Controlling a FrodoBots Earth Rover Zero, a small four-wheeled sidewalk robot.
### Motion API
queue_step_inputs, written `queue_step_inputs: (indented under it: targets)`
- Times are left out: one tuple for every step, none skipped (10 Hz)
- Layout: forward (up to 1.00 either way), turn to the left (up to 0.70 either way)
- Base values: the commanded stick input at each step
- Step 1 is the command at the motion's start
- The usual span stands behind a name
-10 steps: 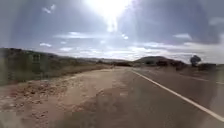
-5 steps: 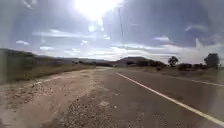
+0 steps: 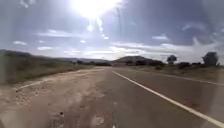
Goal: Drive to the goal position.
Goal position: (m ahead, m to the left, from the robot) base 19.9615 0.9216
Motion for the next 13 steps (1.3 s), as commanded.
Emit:
queue_step_inputs:
  targets:
    - [1.00, 0.00]
    - [1.00, 0.00]
    - [1.00, 0.00]
    - [1.00, 0.00]
    - [1.00, 0.00]
    - [1.00, 0.00]
    - [1.00, 0.00]
    - [1.00, 0.00]
    - [1.00, 0.00]
    - [1.00, 0.00]
    - [1.00, 0.00]
    - [1.00, 0.00]
    - [1.00, 0.00]
